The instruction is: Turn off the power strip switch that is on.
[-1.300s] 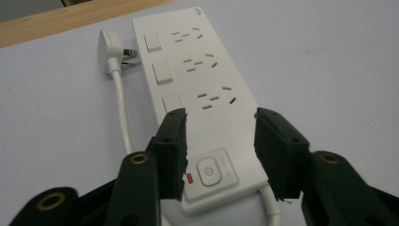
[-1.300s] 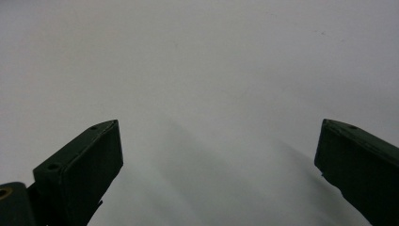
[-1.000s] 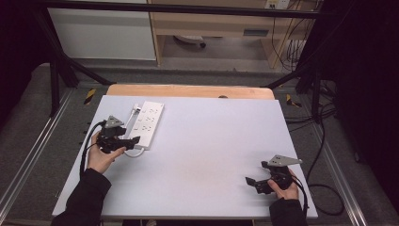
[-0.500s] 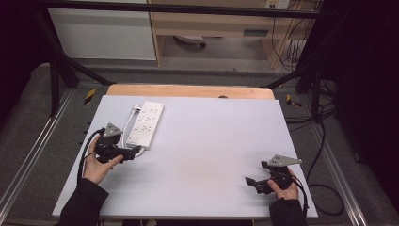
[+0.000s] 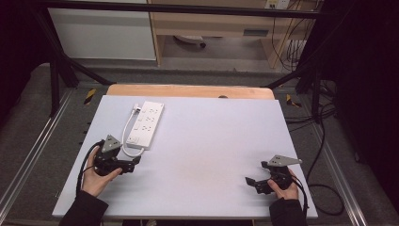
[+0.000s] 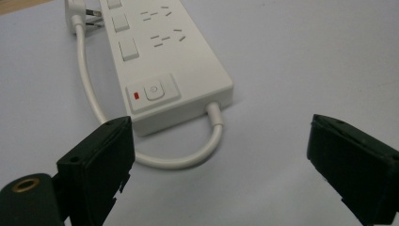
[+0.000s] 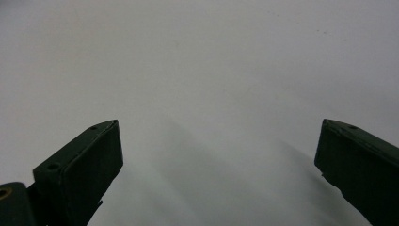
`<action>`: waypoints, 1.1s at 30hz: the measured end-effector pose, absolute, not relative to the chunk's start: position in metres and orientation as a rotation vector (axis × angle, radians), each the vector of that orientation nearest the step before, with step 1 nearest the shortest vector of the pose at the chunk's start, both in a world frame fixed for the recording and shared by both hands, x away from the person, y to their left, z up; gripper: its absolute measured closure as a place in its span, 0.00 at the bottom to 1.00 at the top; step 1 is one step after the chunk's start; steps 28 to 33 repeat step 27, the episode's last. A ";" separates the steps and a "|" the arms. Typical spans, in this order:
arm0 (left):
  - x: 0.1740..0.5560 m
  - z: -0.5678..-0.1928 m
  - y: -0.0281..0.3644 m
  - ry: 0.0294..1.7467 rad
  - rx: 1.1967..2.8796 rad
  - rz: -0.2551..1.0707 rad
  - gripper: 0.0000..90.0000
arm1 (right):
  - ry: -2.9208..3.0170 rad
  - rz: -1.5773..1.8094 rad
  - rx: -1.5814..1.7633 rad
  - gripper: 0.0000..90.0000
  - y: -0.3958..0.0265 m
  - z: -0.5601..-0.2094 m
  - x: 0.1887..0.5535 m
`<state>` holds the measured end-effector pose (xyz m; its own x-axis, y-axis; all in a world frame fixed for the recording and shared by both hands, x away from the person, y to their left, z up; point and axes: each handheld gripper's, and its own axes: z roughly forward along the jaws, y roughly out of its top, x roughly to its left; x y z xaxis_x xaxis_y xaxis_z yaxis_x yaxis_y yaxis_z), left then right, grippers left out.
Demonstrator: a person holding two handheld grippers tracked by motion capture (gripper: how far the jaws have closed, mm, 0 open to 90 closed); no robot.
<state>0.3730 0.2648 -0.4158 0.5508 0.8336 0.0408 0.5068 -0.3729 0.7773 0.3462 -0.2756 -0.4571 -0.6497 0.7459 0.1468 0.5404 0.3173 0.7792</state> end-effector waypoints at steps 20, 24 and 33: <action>0.346 -0.448 0.274 1.048 2.108 0.497 0.06 | 2.352 1.244 1.176 0.02 -0.275 -0.458 0.346; 0.346 -0.450 0.274 1.057 2.114 0.495 0.05 | 2.354 1.245 1.172 0.02 -0.276 -0.458 0.347; 0.346 -0.451 0.275 1.060 2.119 0.491 0.05 | 2.361 1.243 1.172 0.02 -0.276 -0.458 0.348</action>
